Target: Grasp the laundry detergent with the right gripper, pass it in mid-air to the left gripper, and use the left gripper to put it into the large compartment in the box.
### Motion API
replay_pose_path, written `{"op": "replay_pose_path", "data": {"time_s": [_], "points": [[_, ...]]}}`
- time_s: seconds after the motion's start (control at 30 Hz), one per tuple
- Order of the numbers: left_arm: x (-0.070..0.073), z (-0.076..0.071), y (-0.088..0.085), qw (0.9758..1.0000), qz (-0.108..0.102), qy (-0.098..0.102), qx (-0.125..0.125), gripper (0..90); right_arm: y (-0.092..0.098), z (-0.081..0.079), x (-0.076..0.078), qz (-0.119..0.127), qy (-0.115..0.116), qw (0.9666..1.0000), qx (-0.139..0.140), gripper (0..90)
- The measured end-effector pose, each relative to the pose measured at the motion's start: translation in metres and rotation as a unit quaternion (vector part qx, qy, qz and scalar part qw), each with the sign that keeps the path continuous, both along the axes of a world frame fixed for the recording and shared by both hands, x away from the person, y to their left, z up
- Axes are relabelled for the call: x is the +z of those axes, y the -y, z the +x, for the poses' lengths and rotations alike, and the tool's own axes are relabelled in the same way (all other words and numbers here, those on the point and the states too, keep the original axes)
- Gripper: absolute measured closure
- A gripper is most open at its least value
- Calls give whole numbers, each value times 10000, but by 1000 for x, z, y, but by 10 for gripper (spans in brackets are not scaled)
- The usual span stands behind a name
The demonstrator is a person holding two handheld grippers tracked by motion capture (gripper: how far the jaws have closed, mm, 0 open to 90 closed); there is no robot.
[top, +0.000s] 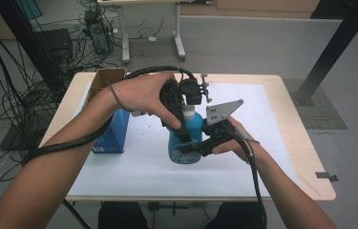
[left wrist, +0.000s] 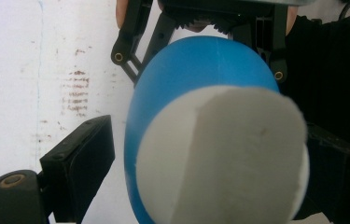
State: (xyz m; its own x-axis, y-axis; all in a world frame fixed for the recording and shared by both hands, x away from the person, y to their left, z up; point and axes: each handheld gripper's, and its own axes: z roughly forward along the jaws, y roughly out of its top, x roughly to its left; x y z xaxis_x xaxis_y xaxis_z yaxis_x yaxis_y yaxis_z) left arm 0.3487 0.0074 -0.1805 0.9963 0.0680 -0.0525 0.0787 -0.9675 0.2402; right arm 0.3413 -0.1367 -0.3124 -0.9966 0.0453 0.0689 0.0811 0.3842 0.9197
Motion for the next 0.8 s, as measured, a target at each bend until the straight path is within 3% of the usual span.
{"op": "replay_pose_path", "data": {"time_s": [0.8], "points": [[2,-3,4,10000,31,70,-53,120,-1,-1,2,22,23,10000,16,443]]}}
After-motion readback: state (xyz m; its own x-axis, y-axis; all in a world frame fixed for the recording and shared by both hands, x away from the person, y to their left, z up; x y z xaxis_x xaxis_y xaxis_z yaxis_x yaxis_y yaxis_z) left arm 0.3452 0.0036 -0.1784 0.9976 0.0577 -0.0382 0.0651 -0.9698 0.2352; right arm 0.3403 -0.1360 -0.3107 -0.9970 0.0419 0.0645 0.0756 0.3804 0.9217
